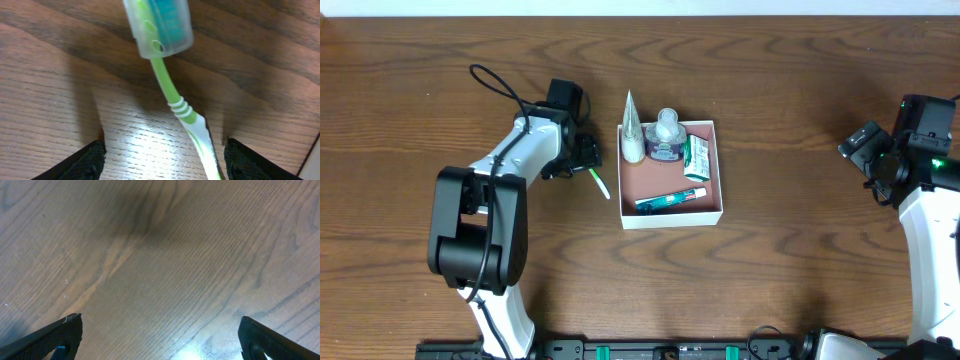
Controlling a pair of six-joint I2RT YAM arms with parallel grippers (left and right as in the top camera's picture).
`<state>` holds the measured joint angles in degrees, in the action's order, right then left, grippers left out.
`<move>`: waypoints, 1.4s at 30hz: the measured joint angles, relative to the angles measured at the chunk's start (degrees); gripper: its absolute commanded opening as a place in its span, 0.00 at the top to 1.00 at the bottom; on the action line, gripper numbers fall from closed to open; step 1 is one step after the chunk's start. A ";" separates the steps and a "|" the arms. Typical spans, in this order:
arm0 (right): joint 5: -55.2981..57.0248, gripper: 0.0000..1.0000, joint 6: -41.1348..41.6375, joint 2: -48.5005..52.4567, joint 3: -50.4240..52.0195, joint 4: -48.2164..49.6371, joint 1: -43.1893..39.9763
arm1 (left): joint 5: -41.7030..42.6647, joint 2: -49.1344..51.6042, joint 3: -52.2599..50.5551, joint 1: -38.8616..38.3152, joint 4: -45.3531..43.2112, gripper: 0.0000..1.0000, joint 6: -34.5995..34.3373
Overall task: Pack container
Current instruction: 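Move left gripper to the green toothbrush and grasp its handle, then carry the toothbrush into the box and release it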
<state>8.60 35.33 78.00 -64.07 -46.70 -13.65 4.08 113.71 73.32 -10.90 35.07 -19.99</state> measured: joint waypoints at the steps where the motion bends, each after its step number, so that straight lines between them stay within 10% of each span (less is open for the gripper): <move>1: 0.00 0.01 0.00 0.00 0.00 -0.02 0.00 | 0.00 0.00 0.00 -0.11 0.04 0.23 0.00; 12: 0.00 0.01 0.00 0.00 0.00 0.00 0.00 | -0.04 0.00 0.00 -0.26 6.84 0.24 0.09; 19: 0.00 0.01 0.00 0.00 0.00 -0.02 0.00 | -0.04 0.00 0.00 -0.26 7.06 0.71 -0.15; 26: 0.00 0.01 0.00 0.00 0.00 -0.02 0.00 | -0.02 0.00 0.00 -0.26 5.66 0.94 -0.09; 42: 0.00 0.01 0.00 0.00 0.00 0.00 0.00 | -0.02 -2.19 0.04 0.70 11.87 0.94 1.20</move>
<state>8.60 35.33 78.00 -64.07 -46.70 -13.65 4.05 111.53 73.36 -10.20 46.94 -18.79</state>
